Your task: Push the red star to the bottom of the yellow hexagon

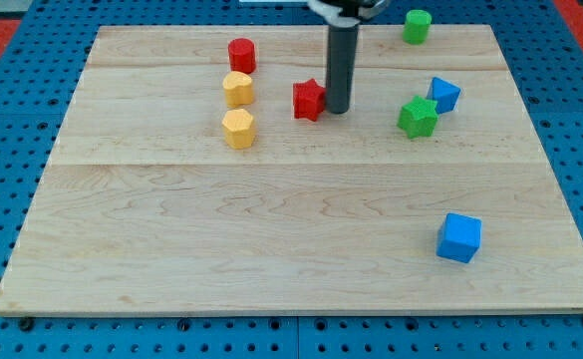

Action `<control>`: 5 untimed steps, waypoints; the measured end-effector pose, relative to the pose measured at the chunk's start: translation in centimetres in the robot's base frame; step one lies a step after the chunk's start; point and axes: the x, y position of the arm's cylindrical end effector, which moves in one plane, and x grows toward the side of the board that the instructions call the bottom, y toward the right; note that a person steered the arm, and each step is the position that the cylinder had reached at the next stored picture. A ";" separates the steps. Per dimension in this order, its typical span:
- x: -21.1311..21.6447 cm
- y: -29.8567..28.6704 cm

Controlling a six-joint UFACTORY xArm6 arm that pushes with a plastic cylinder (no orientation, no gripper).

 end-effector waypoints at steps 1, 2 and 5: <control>-4.4 0.4; -3.3 -0.8; 1.3 -0.8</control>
